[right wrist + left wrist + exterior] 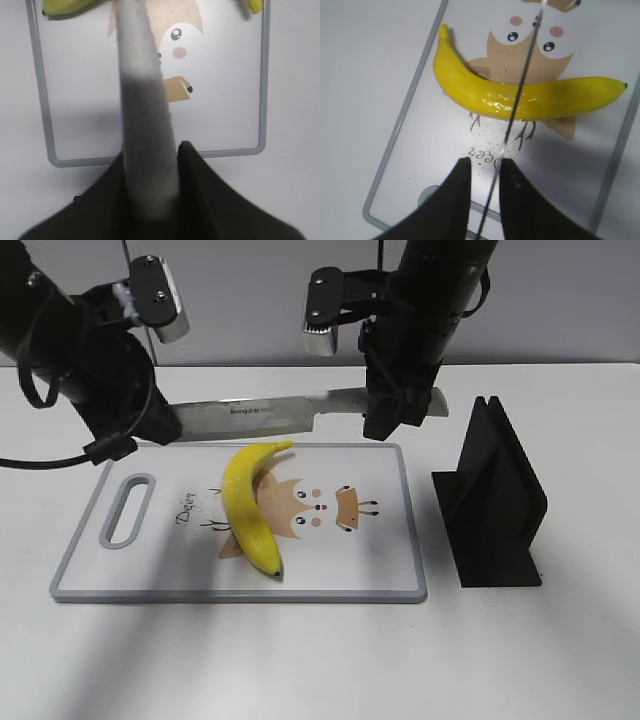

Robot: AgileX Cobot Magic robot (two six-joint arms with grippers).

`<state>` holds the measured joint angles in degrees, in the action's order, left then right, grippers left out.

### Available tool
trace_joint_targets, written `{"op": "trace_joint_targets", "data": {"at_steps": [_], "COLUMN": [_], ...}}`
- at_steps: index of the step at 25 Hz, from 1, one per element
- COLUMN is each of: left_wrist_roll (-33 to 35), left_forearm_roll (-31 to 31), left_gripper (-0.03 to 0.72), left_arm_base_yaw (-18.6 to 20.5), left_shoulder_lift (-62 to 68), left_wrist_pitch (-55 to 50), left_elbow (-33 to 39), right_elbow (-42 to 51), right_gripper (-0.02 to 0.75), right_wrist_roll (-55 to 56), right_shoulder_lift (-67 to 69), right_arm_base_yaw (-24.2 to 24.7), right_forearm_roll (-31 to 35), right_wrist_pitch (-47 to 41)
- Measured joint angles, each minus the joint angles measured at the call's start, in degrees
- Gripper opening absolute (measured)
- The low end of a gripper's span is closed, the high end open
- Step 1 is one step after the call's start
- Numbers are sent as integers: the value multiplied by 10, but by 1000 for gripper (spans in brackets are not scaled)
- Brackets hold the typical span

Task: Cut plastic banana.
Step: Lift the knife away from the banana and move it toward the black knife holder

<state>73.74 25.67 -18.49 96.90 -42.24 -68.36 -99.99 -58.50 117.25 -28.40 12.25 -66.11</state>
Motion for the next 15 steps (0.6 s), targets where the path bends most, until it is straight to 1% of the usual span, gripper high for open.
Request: {"op": "trace_joint_targets", "data": {"at_steps": [4, 9, 12, 14, 15], "left_wrist_roll": [-4, -13, -38, -56, -63], "left_forearm_roll": [-4, 10, 19, 20, 20], "left_gripper": [347, 450, 562, 610, 622], "left_arm_base_yaw": [2, 5, 5, 5, 6], "left_shoulder_lift": [0, -3, -11, -17, -21], "left_wrist_pitch": [8, 10, 15, 25, 30], "left_elbow": [0, 0, 1, 1, 1], "right_elbow": [0, -2, -2, -2, -2], "right_gripper": [185, 179, 178, 178, 177], "right_wrist_roll": [1, 8, 17, 29, 37], "right_shoulder_lift": [-1, -2, -2, -3, -4], "right_arm_base_yaw": [2, 3, 3, 3, 3], "right_forearm_roll": [2, 2, 1, 1, -2], "right_wrist_pitch": [-2, -19, -30, -32, -33]}}
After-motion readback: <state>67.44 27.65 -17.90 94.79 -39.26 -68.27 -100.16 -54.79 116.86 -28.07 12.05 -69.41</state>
